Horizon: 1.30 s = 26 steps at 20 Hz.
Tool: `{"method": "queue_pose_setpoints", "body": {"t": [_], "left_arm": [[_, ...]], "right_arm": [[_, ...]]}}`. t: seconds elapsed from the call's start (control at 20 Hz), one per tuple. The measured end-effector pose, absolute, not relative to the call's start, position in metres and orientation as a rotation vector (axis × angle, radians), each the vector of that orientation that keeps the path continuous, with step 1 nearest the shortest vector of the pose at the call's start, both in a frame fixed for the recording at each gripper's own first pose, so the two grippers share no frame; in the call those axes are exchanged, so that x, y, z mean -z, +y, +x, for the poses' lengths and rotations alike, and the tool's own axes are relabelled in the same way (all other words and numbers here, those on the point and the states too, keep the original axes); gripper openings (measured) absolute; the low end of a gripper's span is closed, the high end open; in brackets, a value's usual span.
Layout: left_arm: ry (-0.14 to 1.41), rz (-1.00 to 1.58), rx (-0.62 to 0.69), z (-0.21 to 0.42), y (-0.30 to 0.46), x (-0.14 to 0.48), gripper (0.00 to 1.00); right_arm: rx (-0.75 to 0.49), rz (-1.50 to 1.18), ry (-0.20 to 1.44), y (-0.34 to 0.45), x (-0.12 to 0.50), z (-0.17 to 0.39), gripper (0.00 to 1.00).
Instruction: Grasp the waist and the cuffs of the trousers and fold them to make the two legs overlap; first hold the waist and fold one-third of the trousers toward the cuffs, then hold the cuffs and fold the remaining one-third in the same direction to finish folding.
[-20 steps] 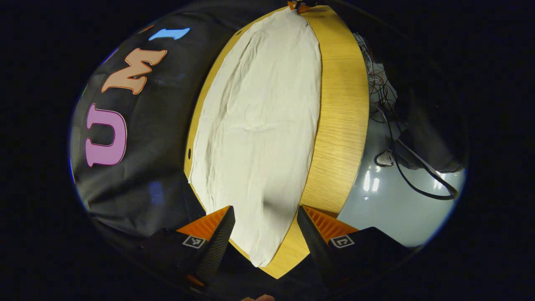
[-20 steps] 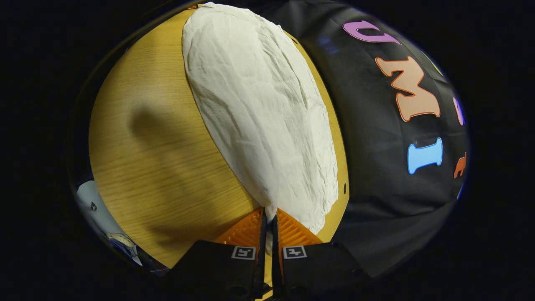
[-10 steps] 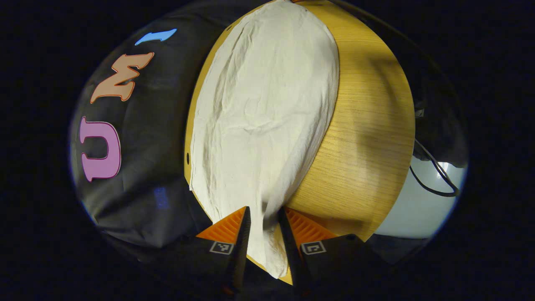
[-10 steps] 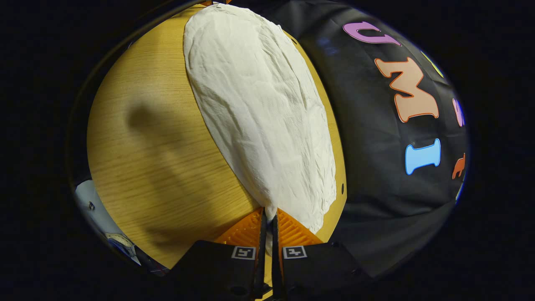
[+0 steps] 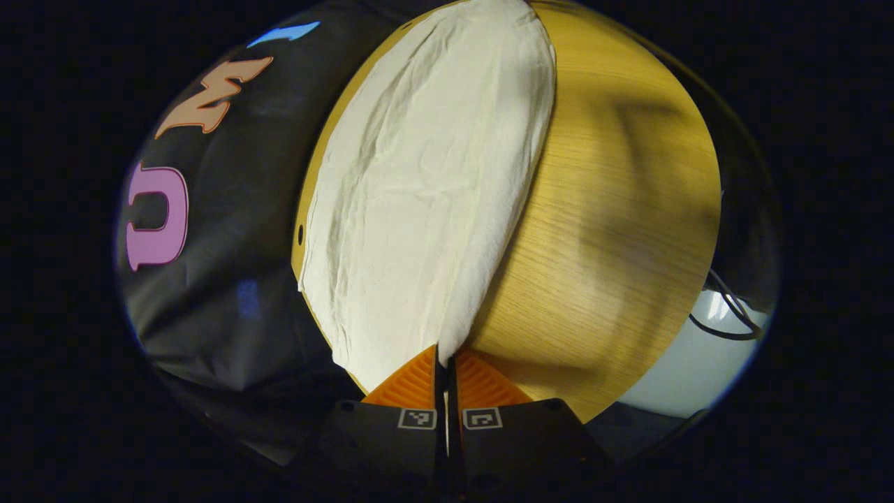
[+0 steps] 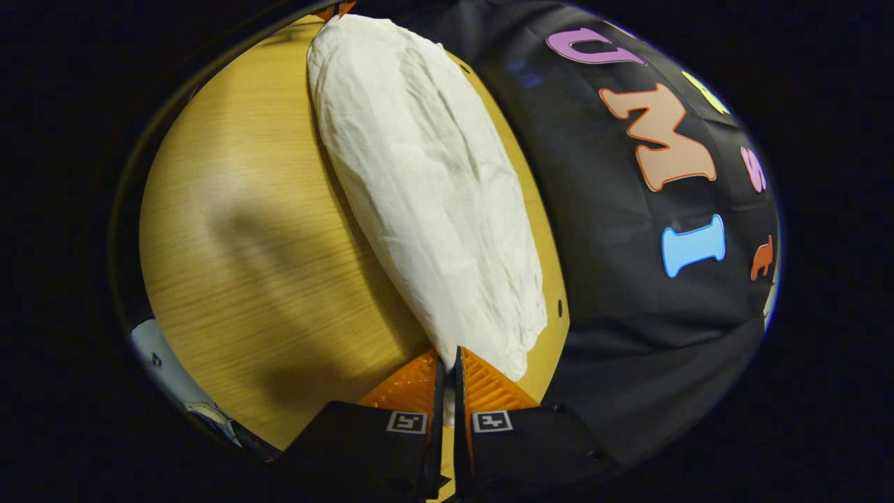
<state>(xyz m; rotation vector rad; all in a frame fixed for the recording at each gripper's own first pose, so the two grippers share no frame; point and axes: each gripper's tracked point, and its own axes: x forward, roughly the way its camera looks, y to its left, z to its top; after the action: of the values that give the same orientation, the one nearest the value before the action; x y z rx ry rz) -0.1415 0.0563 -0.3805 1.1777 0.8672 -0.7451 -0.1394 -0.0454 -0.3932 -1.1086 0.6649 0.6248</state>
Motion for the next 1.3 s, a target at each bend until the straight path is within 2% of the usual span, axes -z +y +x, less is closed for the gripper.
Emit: {"method": "queue_pose_setpoints", "body": {"t": [0.4,0.6,0.9,1.2,1.3], "left_arm": [[0.797,1.082,0.471,-0.058,0.039,0.319,0.0],[0.7,1.063,0.389,-0.016,0.023,0.282,0.0],[0.628,1.004,0.42,0.07,0.006,0.288,0.0],[0.616,0.991,0.459,0.129,-0.013,0.322,0.0],[0.595,1.001,0.475,0.145,-0.018,0.334,0.0]], "right_arm": [[-0.542,-1.057,0.471,-0.038,0.335,-0.051,0.1],[-0.526,-1.053,0.426,-0.035,0.32,-0.011,0.1],[-0.423,-1.043,0.443,-0.025,0.323,0.038,0.1],[-0.334,-1.055,0.459,0.0,0.343,0.101,0.1],[-0.315,-1.039,0.484,0.008,0.359,0.123,0.07]]}}
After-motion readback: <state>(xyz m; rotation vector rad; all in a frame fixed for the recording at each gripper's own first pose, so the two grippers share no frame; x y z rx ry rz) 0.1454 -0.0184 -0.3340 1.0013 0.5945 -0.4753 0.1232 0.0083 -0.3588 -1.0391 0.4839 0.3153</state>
